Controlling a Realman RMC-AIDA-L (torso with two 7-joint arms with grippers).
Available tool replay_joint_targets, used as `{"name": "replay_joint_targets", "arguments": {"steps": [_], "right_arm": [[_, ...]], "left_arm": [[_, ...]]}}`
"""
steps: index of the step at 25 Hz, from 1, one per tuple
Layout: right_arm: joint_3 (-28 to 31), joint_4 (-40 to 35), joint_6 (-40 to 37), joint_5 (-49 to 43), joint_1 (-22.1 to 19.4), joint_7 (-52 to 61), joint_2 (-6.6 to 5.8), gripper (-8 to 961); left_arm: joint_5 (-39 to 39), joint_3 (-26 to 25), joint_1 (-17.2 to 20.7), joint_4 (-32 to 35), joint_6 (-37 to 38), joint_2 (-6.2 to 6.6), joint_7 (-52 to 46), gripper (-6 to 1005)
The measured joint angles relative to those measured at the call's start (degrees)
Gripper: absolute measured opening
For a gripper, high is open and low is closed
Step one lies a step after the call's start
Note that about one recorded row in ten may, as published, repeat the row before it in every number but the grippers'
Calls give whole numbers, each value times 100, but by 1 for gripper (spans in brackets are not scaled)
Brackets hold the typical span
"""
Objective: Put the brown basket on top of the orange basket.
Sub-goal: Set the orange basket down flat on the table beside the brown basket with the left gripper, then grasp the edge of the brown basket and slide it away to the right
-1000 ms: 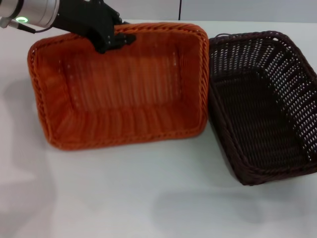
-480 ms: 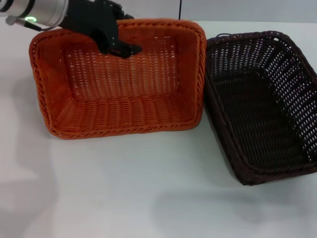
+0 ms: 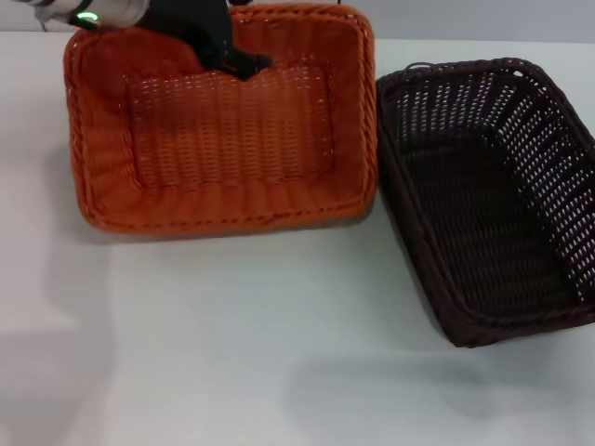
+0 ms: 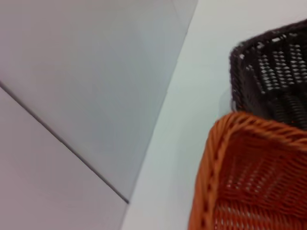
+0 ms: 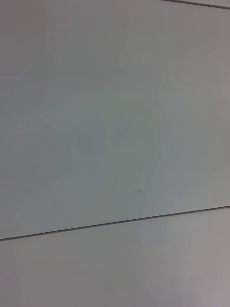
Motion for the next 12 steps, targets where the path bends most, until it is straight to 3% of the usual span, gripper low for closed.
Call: {"name": "replay_joint_targets", "arguments": {"steps": [2,6,7,8,10,11,12], "right_arm": [[-1,3,-3,0,-8,0,0,827],[-2,1,-13,1,-5,0,0,827],[-6,-8,-18,1,3,0,0,827],[-9,-17,-22,1,7,0,0,827],[-18,-30,-24,1,11,0,0,827],[-19,-30,-23,1,11,0,0,827],[-19,-26,-23,1,12,0,0,827]], "left_arm": [[-15,119,152,481,60,-5,-66,810],[-19,196,253,727,131,-5,-113,809],[-21,329,578,1429,768,-9,-206,809],[-55,422,793,1699,1245,-20,-214,809],[-55,422,793,1699,1245,-20,-214,808],[-143,607,1045,1920,1821,-32,-210,808],[-335,1499,1776,2129,3755,-10,-188,808]]}}
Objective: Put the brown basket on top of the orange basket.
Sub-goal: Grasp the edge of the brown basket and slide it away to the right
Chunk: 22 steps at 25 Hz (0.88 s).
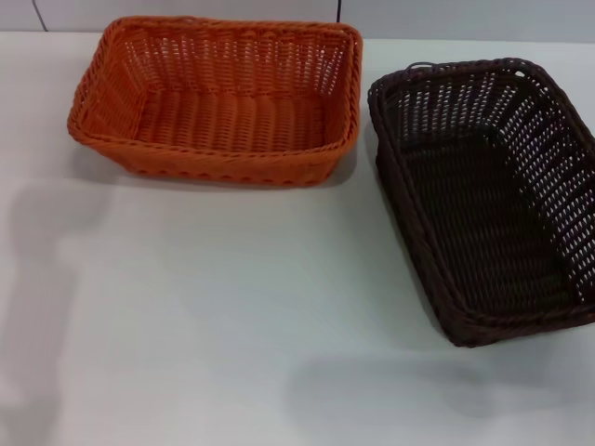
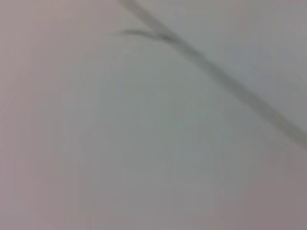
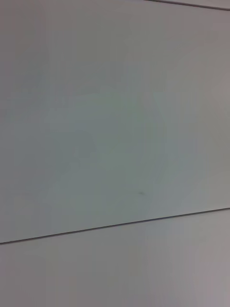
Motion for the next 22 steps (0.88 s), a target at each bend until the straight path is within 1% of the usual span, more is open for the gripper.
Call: {"name": "replay_joint_targets", "arguments": {"steps": [2,3,4,5,7,8,9,11,12,13,14,15,16,17,18,19,20,21,22], "right_arm": [[0,9,1,0,-4,0,0,827],[0,13,3,0,-6,0,0,827],[-5,15,9,0,-7,1,1,827],[-18,15,15,0,-9,1,0,826],[-53,1,42,0,-7,2,-3,826],[-67,-13,73,0,-2,3,-4,826],[-74,-26,111,0,6,5,-6,826],[-132,-65,210,-14,29,9,-12,826],[-170,-112,258,-66,42,11,-20,826],[-192,-197,280,-152,49,12,-29,826],[-198,-297,282,-261,53,14,-45,826],[-201,-464,220,-375,61,18,-71,826],[-201,-610,119,-482,64,19,-103,826],[-198,-893,-89,-669,77,19,-181,826],[-178,-1295,-468,-882,77,16,-312,826],[-134,-1726,-848,-1062,72,15,-456,826],[-50,-2237,-1348,-1224,65,-7,-626,826],[66,-2835,-2079,-1343,60,-24,-815,826],[288,-3553,-3002,-1416,71,-35,-1021,826]], "left_arm": [[-11,817,473,-86,1706,25,-22,808],[13,1068,598,-177,2407,30,-65,808],[89,1422,755,-396,3711,32,-226,807],[166,1564,833,-613,4736,34,-540,807],[336,1664,972,-884,6041,34,-1190,807],[559,1683,1135,-1130,6894,35,-1989,807],[773,1671,1254,-1309,7389,42,-2709,806],[1197,1572,1479,-1652,8019,81,-4062,806],[1197,1572,1479,-1652,8019,81,-4062,806],[1984,1262,1779,-2302,8752,183,-6332,806],[2173,1175,1826,-2487,8922,206,-6814,806],[2173,1175,1826,-2487,8922,206,-6814,805],[2421,1018,1873,-2882,9170,227,-7485,805],[2610,847,1864,-3321,9451,232,-8037,805],[2752,655,1824,-3884,9780,203,-8526,805],[2804,503,1794,-4360,10005,153,-8733,805],[2823,450,1784,-4544,10088,125,-8768,805],[2828,394,1782,-4758,10183,97,-8725,805],[2838,342,1785,-4995,10291,71,-8656,806]]}}
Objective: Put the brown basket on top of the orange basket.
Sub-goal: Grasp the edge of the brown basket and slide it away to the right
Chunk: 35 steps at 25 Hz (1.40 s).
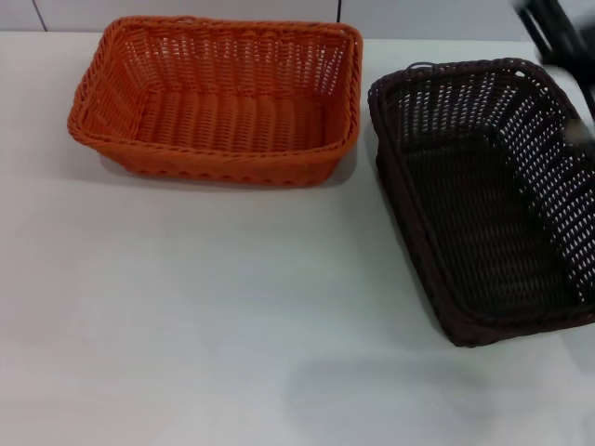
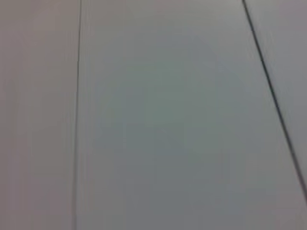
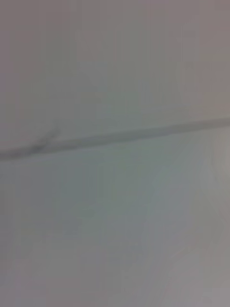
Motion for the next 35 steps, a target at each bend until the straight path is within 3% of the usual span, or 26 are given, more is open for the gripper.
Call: {"name": "replay_joint_targets", "arguments": {"steps": [2,3,4,5,7,8,10,11,12,13,14,17,18,22,23,35], "right_arm": [[517,-1021,-1631,-73,56,-21,-187,825],[974,-1589,-2647,-103,138,-48,-193,825],[1400,-1968,-3480,-135,213,-113,-112,825],[1901,-2373,-4418,-167,325,-205,2,825],[2858,-2871,-6144,-176,643,-518,427,825],[3475,-3074,-7216,-181,900,-738,710,825],[4316,-3259,-8843,-179,1384,-958,966,825],[4678,-3312,-9729,-166,1732,-974,977,825],[4887,-3320,-10643,-140,2023,-947,912,825],[5221,-3318,-12231,-115,2480,-936,812,825],[5321,-3340,-12735,-102,2591,-1088,796,825],[5415,-3444,-13539,-73,2661,-1676,814,825],[5382,-3609,-14027,-81,2586,-2315,909,825],[5236,-3695,-14738,-394,2651,-2592,960,824],[5172,-3799,-15354,-718,2712,-2767,953,824],[4710,-4425,-17199,-760,2458,-3112,993,817]], "left_arm": [[3,-33,19,-279,119,-13,76,806],[3,-41,30,-410,163,-14,114,806],[-12,-54,44,-583,196,-15,157,806],[-20,-61,46,-623,206,-14,167,806],[-28,-106,53,-759,216,-17,208,806],[-31,-144,48,-818,219,-16,228,806],[-25,-224,15,-954,240,-17,278,806],[-21,-239,7,-989,244,-17,282,806],[-19,-261,-7,-1067,248,-13,286,805],[-7,-289,-33,-1178,232,-7,323,805],[-7,-289,-33,-1178,232,-7,323,805],[17,-326,-53,-1238,221,-5,405,805],[22,-330,-53,-1258,222,-7,425,805],[16,-347,-52,-1277,202,-9,445,806],[5,-350,-52,-1279,119,-6,450,805],[-17,-412,-137,-1292,-309,-18,498,806]]}}
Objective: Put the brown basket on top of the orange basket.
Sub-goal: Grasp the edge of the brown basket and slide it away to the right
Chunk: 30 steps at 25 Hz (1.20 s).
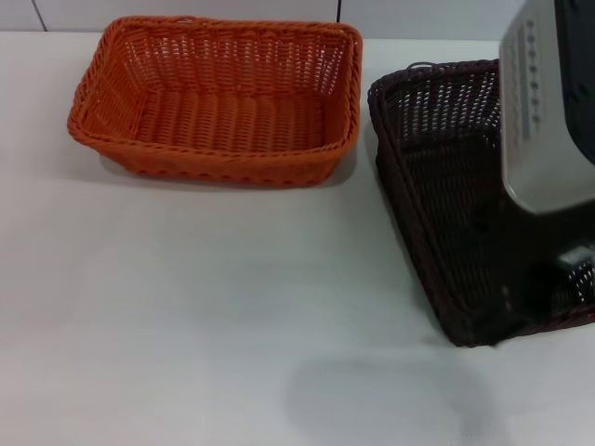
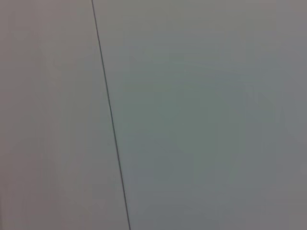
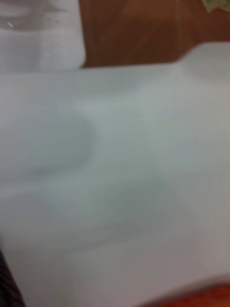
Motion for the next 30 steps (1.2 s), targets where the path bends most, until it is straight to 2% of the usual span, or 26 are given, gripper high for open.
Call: {"name": "replay_joint_targets", "arguments": {"steps": [7,12,17,21,26,30], "right_arm": [[-39,85,-250,-104,-66,-8,1,811],[-205,406,-263,-613,-67,-62,-5,806],[-576,970,7,-979,-64,-107,-3,802],[-1069,1495,511,-1550,-98,-99,5,798],[-1549,1764,694,-1988,-60,-66,9,794],[-1587,1816,722,-1995,-50,-104,10,646]], "left_arm": [[-4,-18,-1,-5,-17,-10,-9,805],[-6,-23,-4,-4,-21,-10,-17,805],[-6,-23,-21,-2,-21,-8,-9,806],[-6,-29,-40,2,-21,-3,6,806],[-6,-32,-45,4,-22,7,9,805],[-6,-32,-45,4,-23,11,9,805]]}}
